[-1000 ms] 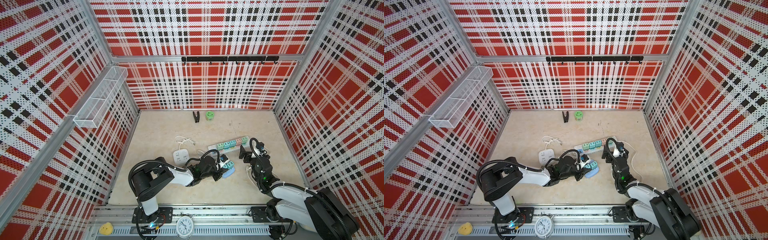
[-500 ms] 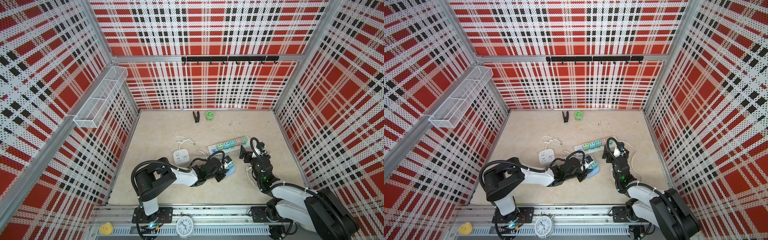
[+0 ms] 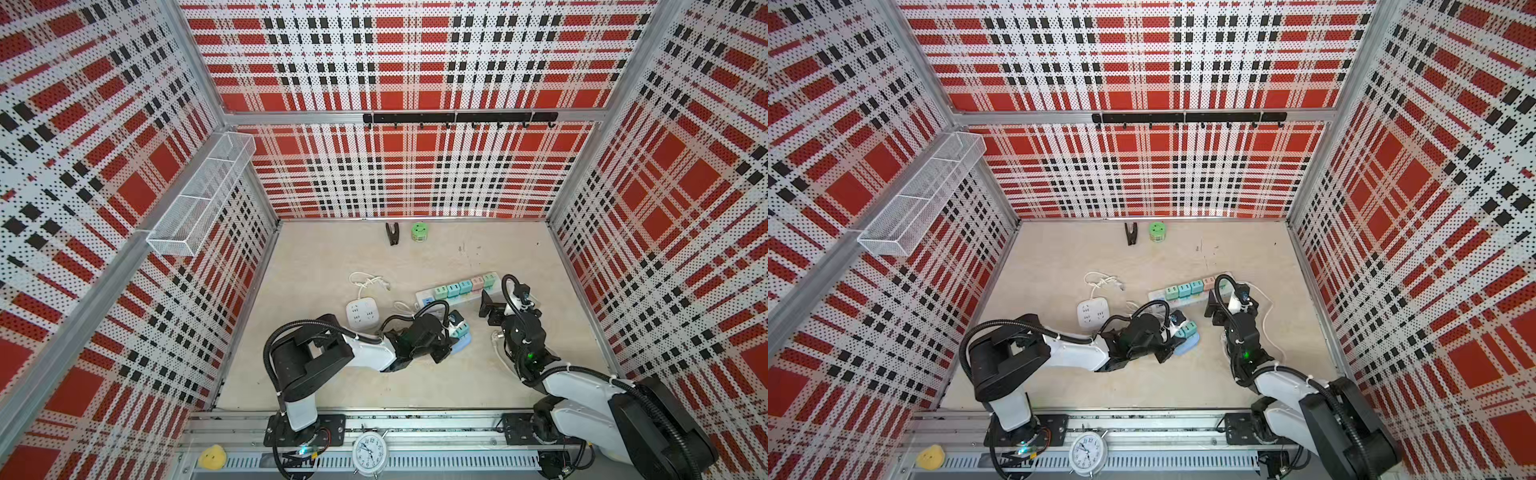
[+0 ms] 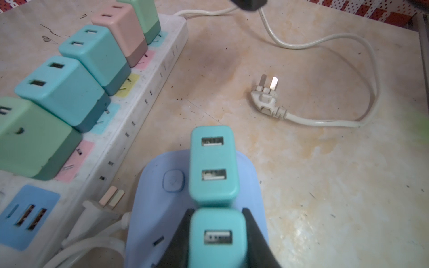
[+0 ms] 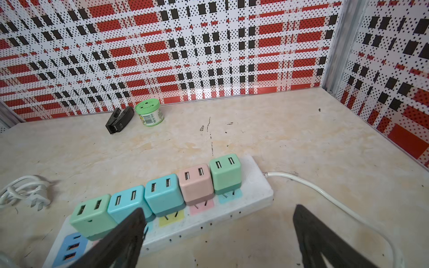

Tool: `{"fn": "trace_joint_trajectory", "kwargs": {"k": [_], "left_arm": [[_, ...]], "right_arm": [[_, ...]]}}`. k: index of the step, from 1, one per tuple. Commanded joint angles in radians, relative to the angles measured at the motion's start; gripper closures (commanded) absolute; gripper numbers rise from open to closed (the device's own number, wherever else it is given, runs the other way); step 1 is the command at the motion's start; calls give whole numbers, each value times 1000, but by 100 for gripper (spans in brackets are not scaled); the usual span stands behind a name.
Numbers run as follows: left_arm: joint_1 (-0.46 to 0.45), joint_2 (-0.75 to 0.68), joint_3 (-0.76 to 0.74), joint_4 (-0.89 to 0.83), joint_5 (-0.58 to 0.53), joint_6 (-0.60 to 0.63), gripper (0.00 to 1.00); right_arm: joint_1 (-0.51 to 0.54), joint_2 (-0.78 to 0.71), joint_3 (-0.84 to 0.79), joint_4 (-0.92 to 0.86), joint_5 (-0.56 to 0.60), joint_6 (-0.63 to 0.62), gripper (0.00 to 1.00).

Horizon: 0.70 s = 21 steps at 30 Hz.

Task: Insert the plug
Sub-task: 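Lower the teal adapter into a socket of the blue strip with the left gripper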

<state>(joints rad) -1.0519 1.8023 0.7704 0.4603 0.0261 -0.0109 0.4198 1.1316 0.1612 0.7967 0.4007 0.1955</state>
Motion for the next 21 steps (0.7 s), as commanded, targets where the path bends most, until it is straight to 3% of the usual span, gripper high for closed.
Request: {"fn": "trace_joint_trajectory", "kwargs": {"k": [1, 21], "left_arm": [[-33, 65, -30, -77, 70, -35, 100], [-71, 182, 144, -79, 156, -42, 98]], "right_arm": [[-10, -20, 18, 20, -5, 14, 0], [-35, -33, 15, -2, -5, 50, 0]]}}
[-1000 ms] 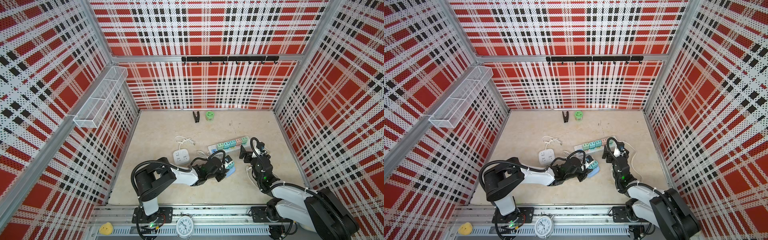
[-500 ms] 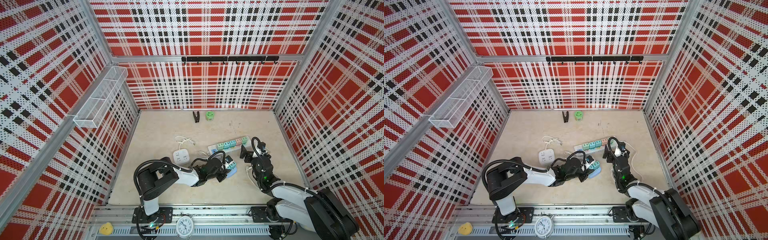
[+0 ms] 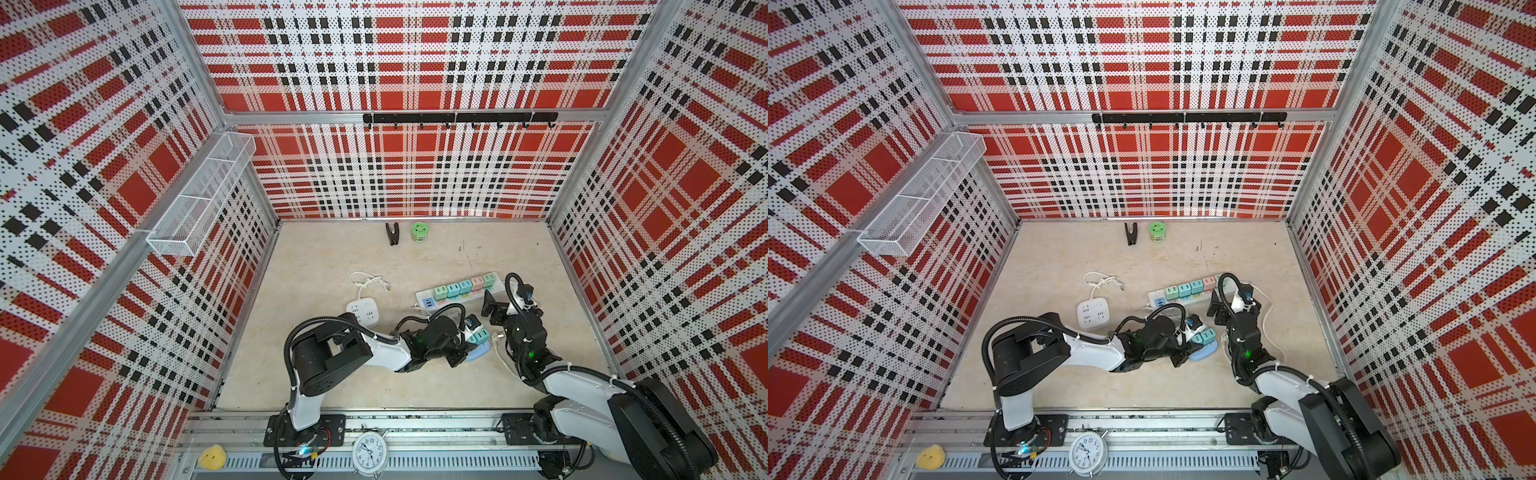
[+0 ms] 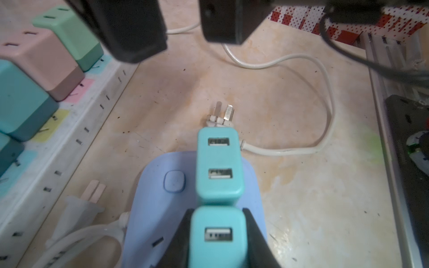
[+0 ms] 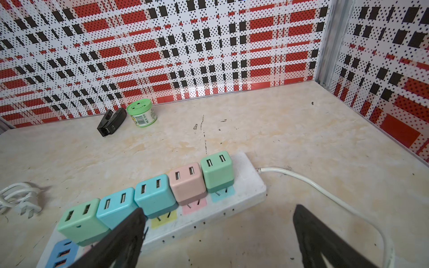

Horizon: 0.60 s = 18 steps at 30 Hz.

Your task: Insert the plug

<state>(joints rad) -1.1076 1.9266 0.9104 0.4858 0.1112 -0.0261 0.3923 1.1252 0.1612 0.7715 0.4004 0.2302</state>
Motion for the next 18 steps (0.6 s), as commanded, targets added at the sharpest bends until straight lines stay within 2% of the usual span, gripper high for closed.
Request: {"fn": "trace_joint_trajectory", "kwargs": {"k": [1, 2, 4, 8, 12, 13, 16, 18], "left_arm": [[-14, 60, 12, -105, 77, -27, 94], [-15, 60, 16, -107, 77, -27, 87], [-13, 48, 22, -117, 69, -27, 66], [5, -17, 35, -162, 37, -31, 36], [35, -153, 25, -208, -12, -39, 20], [46, -200, 14, -212, -26, -42, 12], [86, -353, -31, -220, -93, -73, 9], [117, -457, -82, -219, -159, -107, 9]], "right_arm": [[-9, -28, 15, 21, -6, 16, 0], [-10, -27, 15, 22, -5, 16, 0], [-13, -25, 17, 22, -9, 19, 0], [-16, -18, 18, 25, -15, 18, 0], [-15, -21, 16, 26, -23, 15, 0], [-15, -25, 14, 28, -26, 14, 0], [-15, -37, 18, 23, -73, 0, 1], [-11, -63, 66, -111, -117, 23, 6]]}}
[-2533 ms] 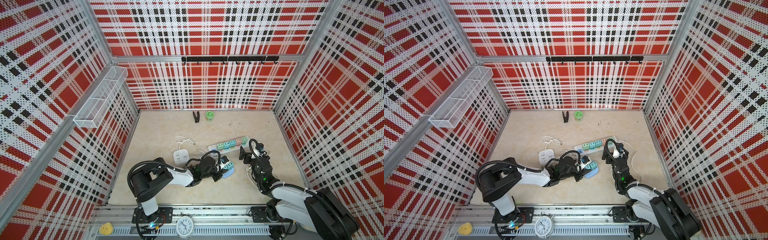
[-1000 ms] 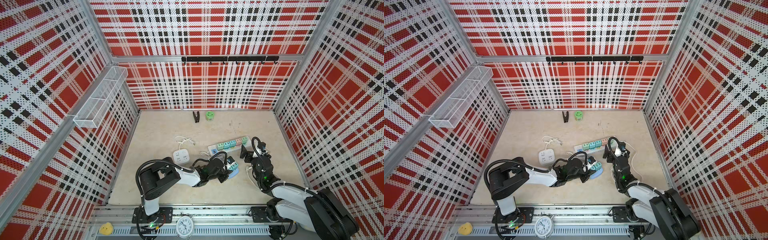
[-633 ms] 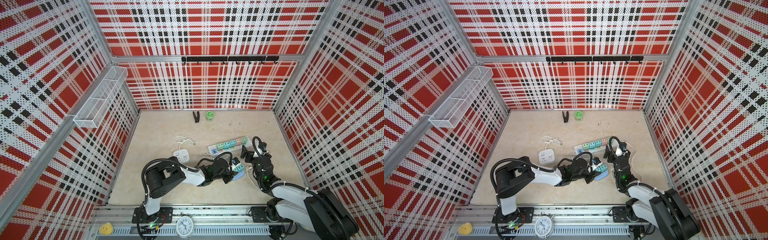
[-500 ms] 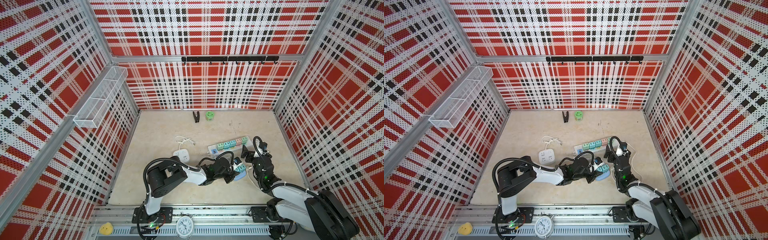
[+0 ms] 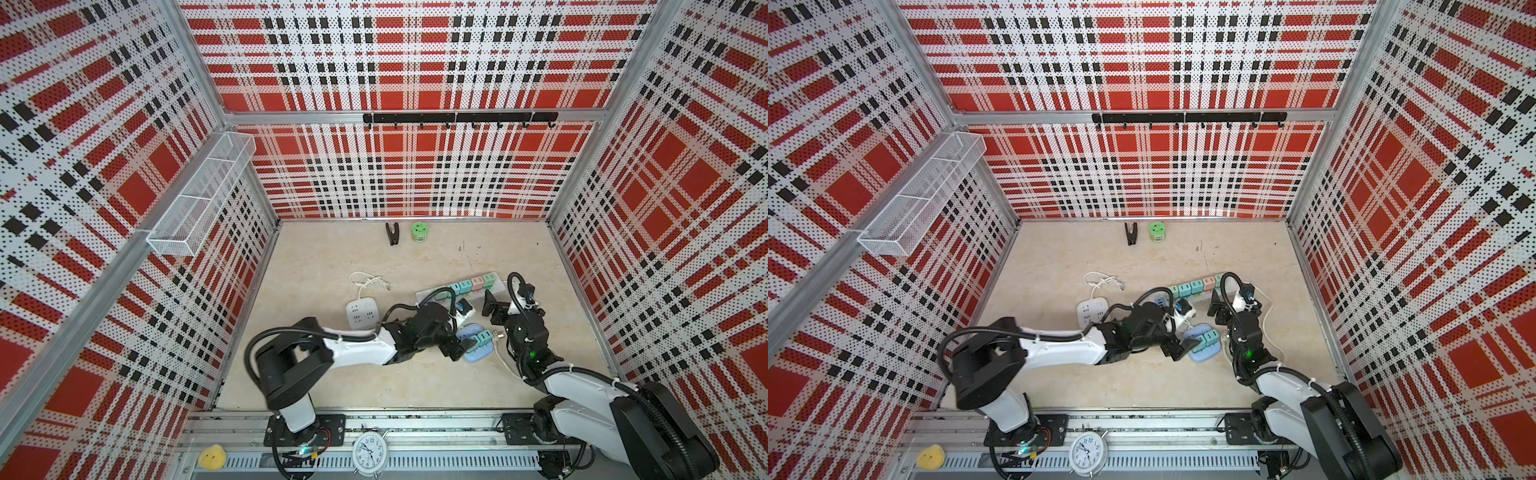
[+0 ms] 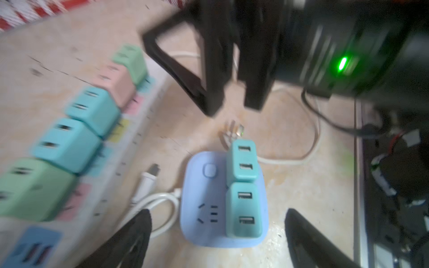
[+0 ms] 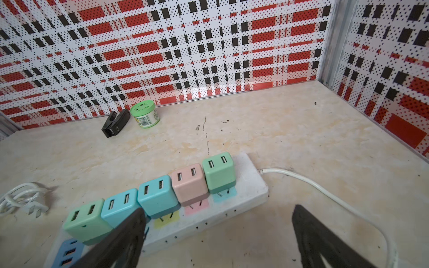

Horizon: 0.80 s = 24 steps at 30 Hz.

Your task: Insert the plug

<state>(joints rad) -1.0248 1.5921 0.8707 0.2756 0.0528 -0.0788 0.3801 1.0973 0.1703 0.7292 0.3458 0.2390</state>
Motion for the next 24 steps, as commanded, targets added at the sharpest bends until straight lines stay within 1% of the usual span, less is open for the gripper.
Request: {"fn": "trace_joint_trajectory", "kwargs": {"k": [1, 3, 5, 7, 11, 13, 14, 16, 19, 21, 24], "left_arm": [[52, -182, -76, -8, -146, -80, 8], [89, -281, -146, 3, -242, -122, 8], [145, -371, -215, 6, -352, -180, 1], [223, -453, -281, 5, -434, -273, 1], [416, -575, -407, -2, -480, -536, 1], [494, -601, -443, -17, -511, -659, 1], [522, -605, -447, -40, -522, -684, 1], [561, -613, -428, -140, -584, -749, 0], [589, -599, -390, -268, -665, -831, 1], [609, -579, -372, -295, -653, -831, 1], [649, -556, -351, -325, -586, -828, 1]], "right_arm": [[10, -43, 91, -142, -70, 24, 8], [56, -52, 138, -219, -64, 10, 10], [122, -61, 169, -254, -38, -2, 11], [190, -58, 200, -273, -32, -4, 14], [318, 19, 294, -333, -11, 0, 15], [367, 90, 348, -335, -31, -1, 15], [384, 126, 377, -336, -44, 0, 15], [411, 209, 443, -341, -82, 0, 15], [444, 327, 555, -382, -103, 8, 15], [464, 400, 622, -407, -105, 8, 15], [494, 508, 727, -457, -110, 8, 15]]}}
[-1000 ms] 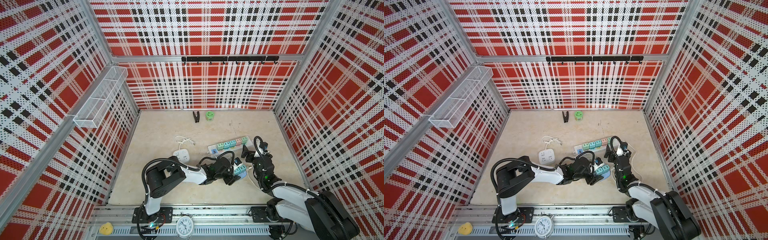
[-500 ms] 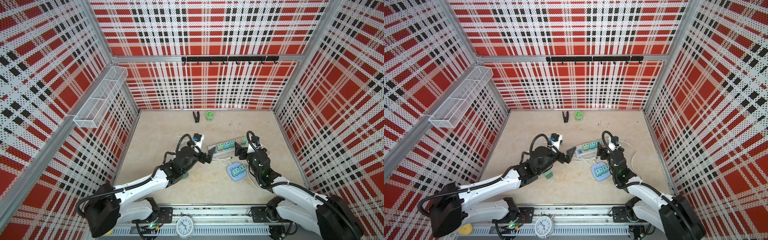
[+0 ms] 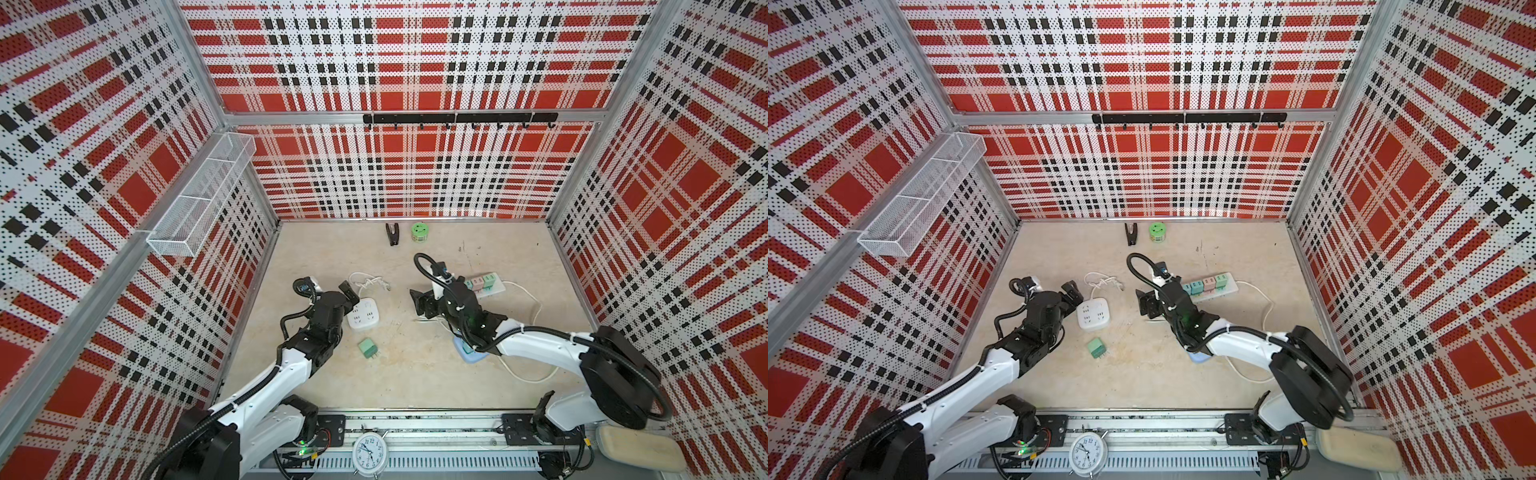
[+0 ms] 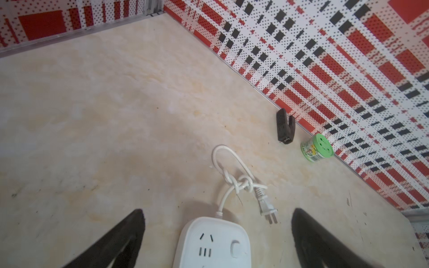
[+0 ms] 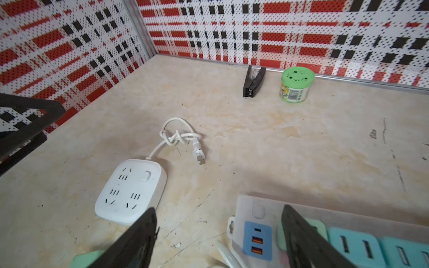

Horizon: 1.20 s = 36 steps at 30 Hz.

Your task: Insert the plug

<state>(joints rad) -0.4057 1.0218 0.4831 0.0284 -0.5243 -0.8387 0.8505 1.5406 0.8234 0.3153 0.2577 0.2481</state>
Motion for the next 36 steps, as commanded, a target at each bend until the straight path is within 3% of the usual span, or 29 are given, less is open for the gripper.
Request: {"fn": "trace_joint_trajectory", "kwargs": {"k": [1, 12, 20, 30, 36], "left_arm": [[42, 18, 37, -78, 12, -68, 1], [169, -2, 26, -78, 91, -50, 1], [279, -117, -9, -120, 155, -52, 0], [315, -190, -35, -136, 162, -54, 1], [328, -225, -40, -139, 159, -54, 1]], "right_arm": [[32, 95, 116, -65, -26, 0, 15], [69, 488, 604, -371, -56, 13, 8], [80, 690, 942, -593, -34, 15, 8], [94, 913, 1278, -800, -44, 49, 18], [109, 996, 1404, -882, -20, 43, 17]]}}
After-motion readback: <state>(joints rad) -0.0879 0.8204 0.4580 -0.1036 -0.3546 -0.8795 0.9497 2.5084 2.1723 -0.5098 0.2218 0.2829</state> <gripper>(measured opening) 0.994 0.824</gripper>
